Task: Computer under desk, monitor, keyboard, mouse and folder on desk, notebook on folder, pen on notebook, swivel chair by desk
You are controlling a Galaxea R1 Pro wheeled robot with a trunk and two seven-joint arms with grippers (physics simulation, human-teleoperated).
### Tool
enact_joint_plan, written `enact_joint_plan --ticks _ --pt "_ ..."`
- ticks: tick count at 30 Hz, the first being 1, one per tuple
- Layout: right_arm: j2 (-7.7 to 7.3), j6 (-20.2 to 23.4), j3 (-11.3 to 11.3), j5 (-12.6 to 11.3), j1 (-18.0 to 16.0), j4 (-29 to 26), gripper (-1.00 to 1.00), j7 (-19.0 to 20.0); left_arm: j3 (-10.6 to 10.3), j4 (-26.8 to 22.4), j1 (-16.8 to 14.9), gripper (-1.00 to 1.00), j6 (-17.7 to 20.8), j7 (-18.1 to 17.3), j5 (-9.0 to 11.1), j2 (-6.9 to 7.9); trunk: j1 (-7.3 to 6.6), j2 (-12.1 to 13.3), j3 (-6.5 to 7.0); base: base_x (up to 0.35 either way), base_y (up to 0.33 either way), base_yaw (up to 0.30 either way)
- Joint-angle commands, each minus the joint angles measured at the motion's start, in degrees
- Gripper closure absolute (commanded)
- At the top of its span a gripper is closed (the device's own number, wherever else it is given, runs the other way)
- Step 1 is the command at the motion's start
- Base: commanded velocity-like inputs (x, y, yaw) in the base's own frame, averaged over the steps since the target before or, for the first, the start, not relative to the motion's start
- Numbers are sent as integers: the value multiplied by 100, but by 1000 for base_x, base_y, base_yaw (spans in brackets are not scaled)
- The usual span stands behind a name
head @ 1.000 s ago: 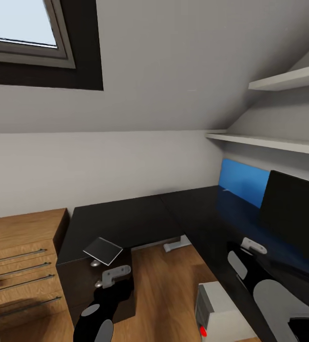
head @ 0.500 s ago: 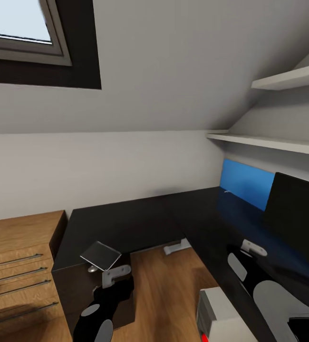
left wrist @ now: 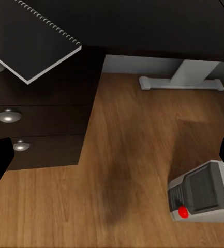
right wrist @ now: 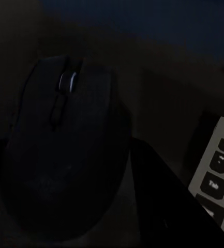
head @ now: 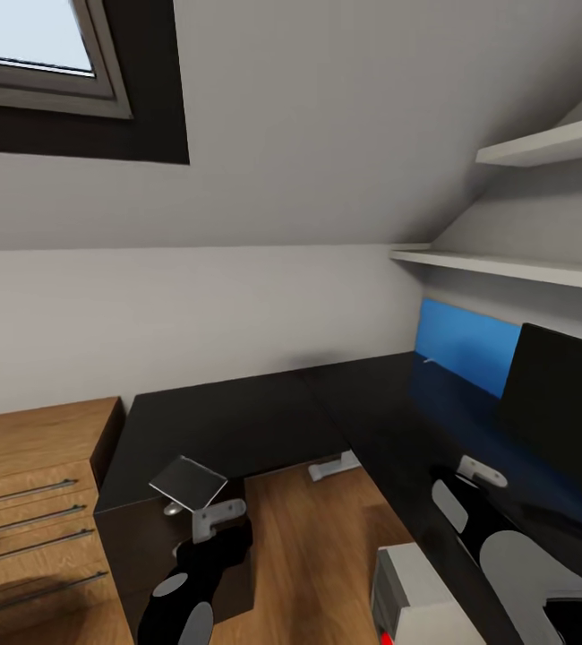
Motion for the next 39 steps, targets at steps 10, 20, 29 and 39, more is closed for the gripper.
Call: enact_joint_plan --ticks 10,20,29,39 --pt "-39 8 8 -37 -2 -16 100 -36 -8 -7 -5 -100 9 59 60 5 221 -408 -188 0 0 0" --pt "-131 -31 2 -54 -2 -19 100 -36 -10 -7 -5 -100 9 59 60 0 440 -809 -367 0 0 0" --pt "-170 -29 -7 -68 -2 -19 100 -36 -10 -7 -5 -100 9 59 60 -2 638 -1170 -529 0 0 0" --pt "-238 -29 -7 -70 -2 -19 100 -43 -8 -7 -5 -100 9 59 60 -2 858 -1571 -708 0 0 0"
